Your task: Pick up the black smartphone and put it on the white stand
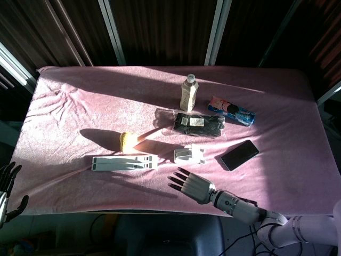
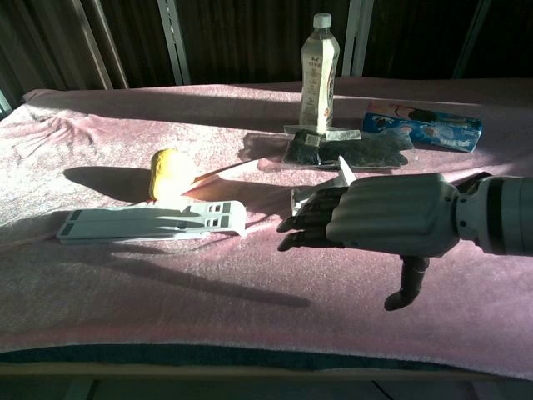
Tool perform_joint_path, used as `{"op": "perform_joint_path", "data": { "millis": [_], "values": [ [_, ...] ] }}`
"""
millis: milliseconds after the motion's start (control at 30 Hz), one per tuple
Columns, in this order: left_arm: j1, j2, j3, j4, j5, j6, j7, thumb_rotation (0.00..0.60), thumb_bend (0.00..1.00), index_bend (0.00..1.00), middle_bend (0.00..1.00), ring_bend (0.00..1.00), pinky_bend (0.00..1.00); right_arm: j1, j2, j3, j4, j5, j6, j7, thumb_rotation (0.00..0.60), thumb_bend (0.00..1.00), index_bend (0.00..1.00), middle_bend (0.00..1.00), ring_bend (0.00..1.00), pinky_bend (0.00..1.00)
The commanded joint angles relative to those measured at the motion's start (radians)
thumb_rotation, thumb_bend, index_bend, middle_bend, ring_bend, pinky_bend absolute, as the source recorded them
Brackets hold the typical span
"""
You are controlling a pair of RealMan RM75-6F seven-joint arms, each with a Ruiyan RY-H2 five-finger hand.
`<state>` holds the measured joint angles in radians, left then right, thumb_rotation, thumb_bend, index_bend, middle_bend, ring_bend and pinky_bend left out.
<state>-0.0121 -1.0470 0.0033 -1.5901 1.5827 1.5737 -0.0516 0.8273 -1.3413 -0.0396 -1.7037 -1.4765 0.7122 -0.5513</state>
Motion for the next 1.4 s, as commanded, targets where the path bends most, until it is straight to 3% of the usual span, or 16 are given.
{"op": "perform_joint_path", "data": {
  "millis": [33, 267, 400, 767, 1133, 1400],
  "values": [
    [0.002, -0.002, 0.001, 0.001, 0.001, 0.002, 0.002, 0.600, 0.37, 0.00, 0.00, 0.00, 0.12, -0.024, 0.055, -0.025, -0.011, -0.023, 0.035, 0.025, 0.600, 0.26, 0.09, 0.02, 0.00, 0.00],
    [0.006, -0.005, 0.001, 0.000, -0.006, 0.004, 0.013, 0.600, 0.37, 0.00, 0.00, 0.00, 0.12, -0.090, 0.176, -0.060, 0.006, -0.055, 0.128, 0.076, 0.600, 0.26, 0.10, 0.04, 0.00, 0.00],
    [0.005, -0.009, 0.001, -0.001, -0.006, 0.001, 0.023, 0.600, 0.37, 0.00, 0.00, 0.00, 0.12, -0.113, 0.195, -0.055, 0.059, -0.041, 0.154, 0.090, 0.600, 0.26, 0.10, 0.05, 0.00, 0.00],
    [-0.010, -0.016, -0.003, -0.007, -0.015, -0.028, 0.048, 0.600, 0.37, 0.00, 0.00, 0.00, 0.12, -0.104, 0.087, -0.012, 0.316, 0.052, 0.071, 0.161, 0.600, 0.27, 0.12, 0.08, 0.00, 0.00],
    [-0.020, -0.020, -0.004, -0.014, -0.028, -0.051, 0.069, 0.600, 0.37, 0.00, 0.00, 0.00, 0.12, -0.097, 0.026, -0.015, 0.474, 0.031, 0.038, 0.243, 0.600, 0.30, 0.30, 0.19, 0.00, 0.04],
    [-0.023, -0.017, -0.002, -0.016, -0.030, -0.057, 0.064, 0.600, 0.37, 0.00, 0.00, 0.00, 0.12, -0.097, -0.029, -0.020, 0.573, 0.001, 0.033, 0.326, 0.600, 0.32, 0.34, 0.23, 0.00, 0.06]
  ]
}}
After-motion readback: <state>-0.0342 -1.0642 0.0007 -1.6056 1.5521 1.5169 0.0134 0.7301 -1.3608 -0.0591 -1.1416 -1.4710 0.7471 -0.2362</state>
